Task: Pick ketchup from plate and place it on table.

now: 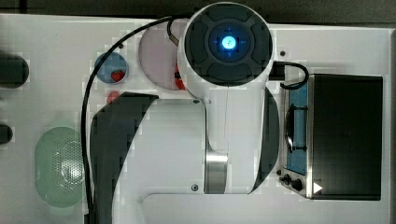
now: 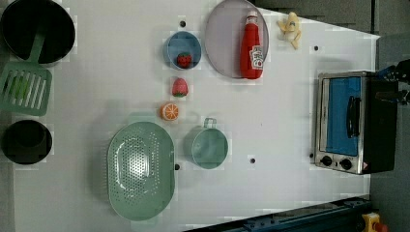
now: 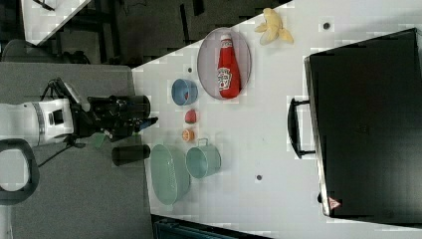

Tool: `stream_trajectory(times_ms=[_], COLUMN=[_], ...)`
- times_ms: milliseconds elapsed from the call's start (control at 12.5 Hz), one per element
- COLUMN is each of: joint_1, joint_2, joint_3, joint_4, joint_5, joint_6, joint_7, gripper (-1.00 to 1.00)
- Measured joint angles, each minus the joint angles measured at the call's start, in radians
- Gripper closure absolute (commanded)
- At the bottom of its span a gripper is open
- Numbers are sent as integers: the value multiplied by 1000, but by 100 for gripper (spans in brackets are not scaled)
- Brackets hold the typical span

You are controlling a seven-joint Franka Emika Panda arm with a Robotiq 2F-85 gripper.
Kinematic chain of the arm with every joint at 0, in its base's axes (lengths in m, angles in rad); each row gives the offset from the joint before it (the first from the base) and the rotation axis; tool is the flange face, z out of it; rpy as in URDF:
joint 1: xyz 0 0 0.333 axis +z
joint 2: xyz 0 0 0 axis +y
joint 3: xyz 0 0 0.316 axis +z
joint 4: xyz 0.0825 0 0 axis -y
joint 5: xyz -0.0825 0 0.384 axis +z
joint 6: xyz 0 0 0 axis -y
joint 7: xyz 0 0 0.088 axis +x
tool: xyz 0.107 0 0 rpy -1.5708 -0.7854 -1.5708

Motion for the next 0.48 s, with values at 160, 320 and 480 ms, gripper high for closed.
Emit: stream_trajectory(times_ms=[160, 320, 480], joint_1=[-54, -77, -79], joint_2=[-56, -116, -142], joint_3=[47, 60, 60], joint_4=[-24, -25, -3], joint_5=[4, 11, 18], joint_6=[-175, -203, -201], joint_7=[0, 0, 0], gripper=[-76, -100, -100])
